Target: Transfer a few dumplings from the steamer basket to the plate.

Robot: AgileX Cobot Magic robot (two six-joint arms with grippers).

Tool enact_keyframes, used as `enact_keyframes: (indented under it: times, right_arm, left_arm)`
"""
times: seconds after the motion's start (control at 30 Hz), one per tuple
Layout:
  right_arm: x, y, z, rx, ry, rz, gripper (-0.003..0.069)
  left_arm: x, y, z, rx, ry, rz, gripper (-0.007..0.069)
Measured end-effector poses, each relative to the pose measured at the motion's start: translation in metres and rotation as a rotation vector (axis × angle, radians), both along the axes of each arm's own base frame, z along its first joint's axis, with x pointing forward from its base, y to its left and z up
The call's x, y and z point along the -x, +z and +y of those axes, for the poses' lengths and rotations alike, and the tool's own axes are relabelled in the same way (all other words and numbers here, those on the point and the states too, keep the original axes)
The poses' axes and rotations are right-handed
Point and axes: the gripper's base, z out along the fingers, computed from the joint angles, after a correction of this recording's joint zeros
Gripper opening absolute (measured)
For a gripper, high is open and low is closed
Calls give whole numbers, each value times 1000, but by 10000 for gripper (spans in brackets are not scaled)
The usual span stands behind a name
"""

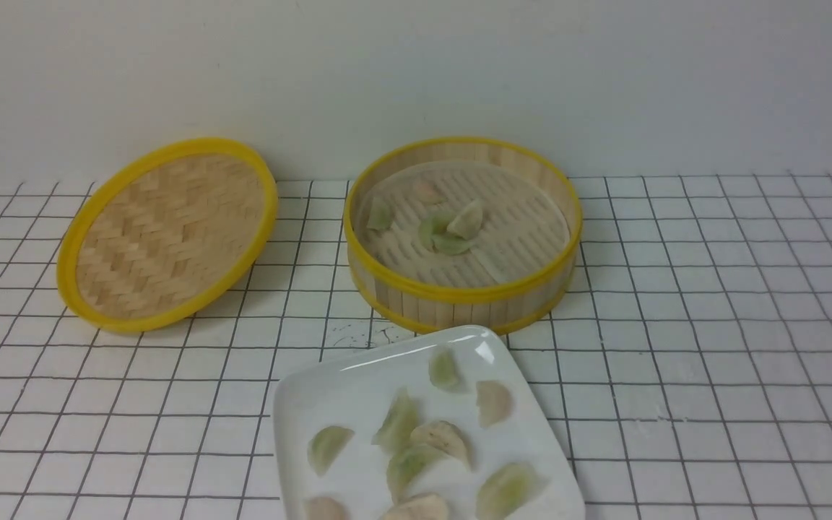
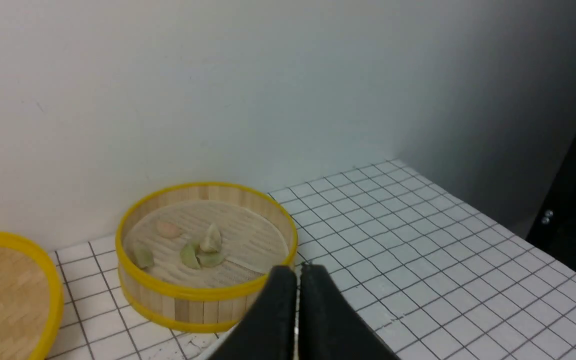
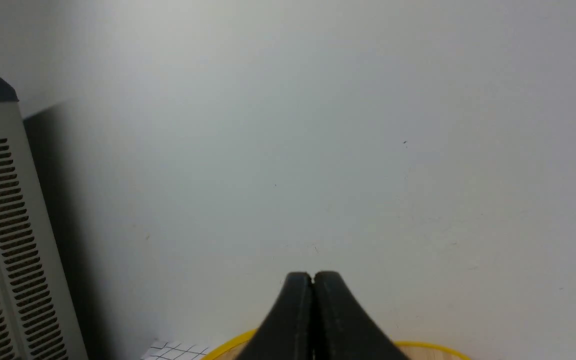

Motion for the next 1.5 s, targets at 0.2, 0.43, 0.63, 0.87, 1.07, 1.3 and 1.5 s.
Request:
enact_keyframes:
  times: [0.2,0.43,0.63,0.87,1.07,1.3,1.5]
  right_arm:
    - [0,0,0,0,0,-1,-13]
    - [0,0,0,0,0,-1,-13]
    - [0,0,0,0,0,-2,-13]
    - [0,0,0,0,0,-2,-13]
    - [0,0,0,0,0,-3,-13]
    - [0,0,0,-1,1,-4,-13]
    - [0,0,0,-1,1,-4,-13]
  left_arm:
    - [18,-18,9,23,1,-36,-6]
    - [18,-24,9,-19,3,-32,-6]
    - [8,-51,14,-96,128,-77,-6]
    - [-9,-148,22,-149,408,-41,-6]
    - [-21,-218,24,-217,478,140,-6]
    - [-23,-231,25,-222,484,155,-6]
    - [-23,-231,25,-220,486,149,-6]
